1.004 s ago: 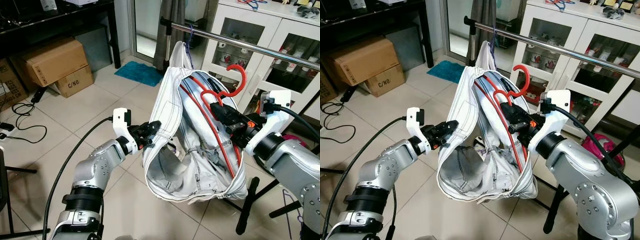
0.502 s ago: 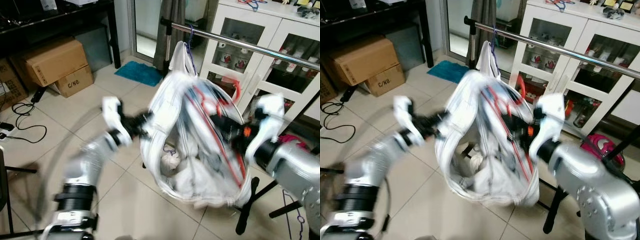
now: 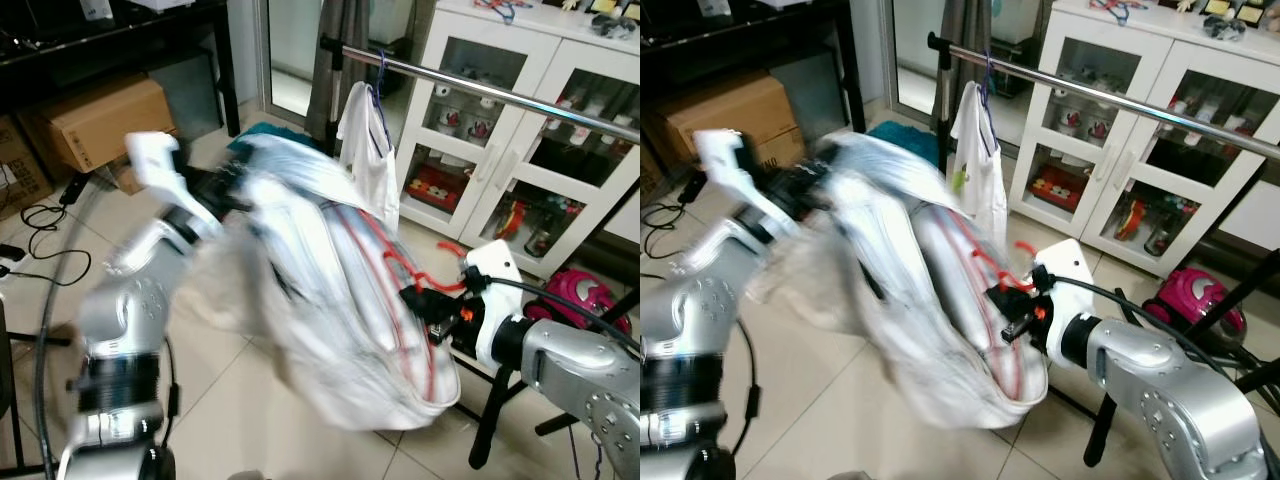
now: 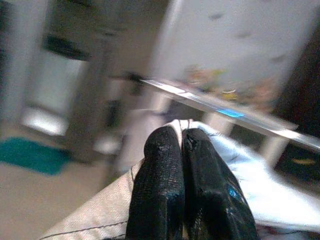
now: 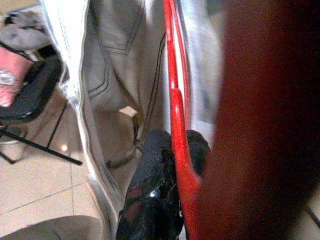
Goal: Hang hanger
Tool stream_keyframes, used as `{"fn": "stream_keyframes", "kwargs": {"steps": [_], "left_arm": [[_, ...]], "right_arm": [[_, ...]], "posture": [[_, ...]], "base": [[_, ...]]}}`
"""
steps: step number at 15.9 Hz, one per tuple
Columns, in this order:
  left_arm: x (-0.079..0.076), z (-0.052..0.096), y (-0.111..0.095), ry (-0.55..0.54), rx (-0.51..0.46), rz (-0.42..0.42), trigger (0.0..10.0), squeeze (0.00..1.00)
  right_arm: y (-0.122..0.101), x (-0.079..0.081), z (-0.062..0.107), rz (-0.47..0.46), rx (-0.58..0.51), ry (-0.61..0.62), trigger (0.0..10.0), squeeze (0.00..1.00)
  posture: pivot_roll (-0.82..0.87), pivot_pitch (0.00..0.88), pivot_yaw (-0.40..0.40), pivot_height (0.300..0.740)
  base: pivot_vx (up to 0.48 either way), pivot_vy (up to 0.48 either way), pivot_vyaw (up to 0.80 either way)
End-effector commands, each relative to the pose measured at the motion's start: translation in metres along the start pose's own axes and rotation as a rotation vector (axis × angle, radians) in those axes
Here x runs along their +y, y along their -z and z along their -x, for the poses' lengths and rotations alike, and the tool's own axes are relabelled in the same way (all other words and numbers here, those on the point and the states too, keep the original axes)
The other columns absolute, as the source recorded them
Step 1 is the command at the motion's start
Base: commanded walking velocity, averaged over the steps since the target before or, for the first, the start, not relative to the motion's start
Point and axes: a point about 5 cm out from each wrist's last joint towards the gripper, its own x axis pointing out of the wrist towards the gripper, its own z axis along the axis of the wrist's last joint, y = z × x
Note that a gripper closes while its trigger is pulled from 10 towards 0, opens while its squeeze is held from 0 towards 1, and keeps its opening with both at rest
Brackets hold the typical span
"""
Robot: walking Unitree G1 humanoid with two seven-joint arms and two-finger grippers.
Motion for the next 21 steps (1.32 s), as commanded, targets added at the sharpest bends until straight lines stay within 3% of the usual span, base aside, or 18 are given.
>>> {"fn": "stream_keyframes", "kwargs": {"steps": [1, 3, 4, 7, 8, 9, 10, 11, 13, 15, 16, 17, 19, 21], "left_arm": [[0.006, -0.001, -0.009, -0.048, -0.024, -0.086, 0.0, 0.00], [0.021, 0.002, -0.012, -0.236, -0.086, -0.066, 0.0, 0.00], [0.031, 0.005, -0.012, -0.322, -0.124, -0.008, 0.0, 0.00], [0.037, 0.007, 0.002, -0.397, -0.134, 0.084, 0.0, 0.00], [0.041, 0.007, 0.002, -0.437, -0.149, 0.092, 0.0, 0.00], [0.036, 0.004, 0.003, -0.391, -0.127, 0.055, 0.0, 0.00], [0.025, -0.003, 0.005, -0.303, -0.094, 0.051, 0.0, 0.00], [0.021, -0.006, 0.010, -0.285, -0.064, 0.075, 0.0, 0.00], [0.032, -0.009, 0.011, -0.392, -0.090, 0.153, 0.0, 0.00], [0.017, -0.021, -0.002, -0.194, -0.055, -0.032, 0.0, 0.00], [0.003, -0.026, -0.002, -0.056, 0.013, -0.161, 0.0, 0.00], [-0.008, -0.029, 0.001, 0.041, 0.063, -0.225, 0.0, 0.00], [-0.021, -0.034, 0.002, 0.107, 0.059, -0.188, 0.0, 0.00], [-0.039, -0.035, 0.005, 0.254, 0.082, -0.166, 0.0, 0.00]], "right_arm": [[-0.006, -0.008, 0.007, 0.003, -0.043, 0.030, 0.0, 0.00], [-0.013, -0.011, 0.013, -0.022, -0.113, 0.024, 0.0, 0.00], [-0.014, -0.011, 0.017, -0.056, -0.156, 0.011, 0.0, 0.00], [-0.022, -0.013, 0.021, -0.181, -0.307, -0.007, 0.0, 0.00], [-0.019, -0.008, 0.021, -0.151, -0.275, -0.053, 0.0, 0.00], [-0.016, -0.007, 0.020, -0.125, -0.247, -0.058, 0.0, 0.00], [-0.017, -0.007, 0.017, -0.135, -0.258, -0.040, 0.0, 0.00], [-0.022, -0.003, 0.017, -0.149, -0.286, -0.077, 0.0, 0.00], [-0.021, 0.019, 0.021, -0.121, -0.250, -0.281, 0.0, 0.00], [0.009, 0.004, 0.011, 0.044, 0.023, -0.101, 0.0, 0.00], [0.013, -0.003, 0.006, 0.045, 0.068, -0.039, 0.0, 0.00], [0.012, -0.008, 0.001, 0.055, 0.095, -0.004, 0.0, 0.00], [0.014, -0.010, -0.004, 0.047, 0.136, -0.012, 0.0, 0.00], [0.022, -0.012, -0.007, 0.126, 0.220, -0.025, 0.0, 0.00]], "posture": [[0.03, 0.000, -0.044, 0.740], [0.02, 0.000, -0.038, 0.740], [0.02, 0.000, -0.036, 0.740], [0.02, 0.000, -0.034, 0.740], [0.02, 0.000, -0.034, 0.740], [0.02, 0.000, -0.036, 0.740], [0.02, 0.000, -0.037, 0.740], [0.02, 0.000, -0.037, 0.740], [0.02, 0.000, -0.043, 0.740], [0.02, 0.000, -0.041, 0.740], [0.03, 0.000, -0.040, 0.740], [0.02, 0.000, -0.040, 0.740], [0.03, 0.000, -0.045, 0.740], [0.03, 0.000, -0.048, 0.740]], "base": [[0.000, 0.000, 0.00], [0.000, 0.000, 0.00], [0.000, 0.000, 0.00], [0.000, 0.000, 0.00], [0.000, 0.000, 0.00], [0.000, 0.000, 0.00], [0.000, 0.000, 0.00], [0.000, 0.000, 0.00], [0.000, 0.000, 0.00], [0.000, 0.000, 0.00], [0.000, 0.000, 0.00], [0.000, 0.000, 0.00], [0.000, 0.000, 0.00], [0.000, 0.000, 0.00]]}}
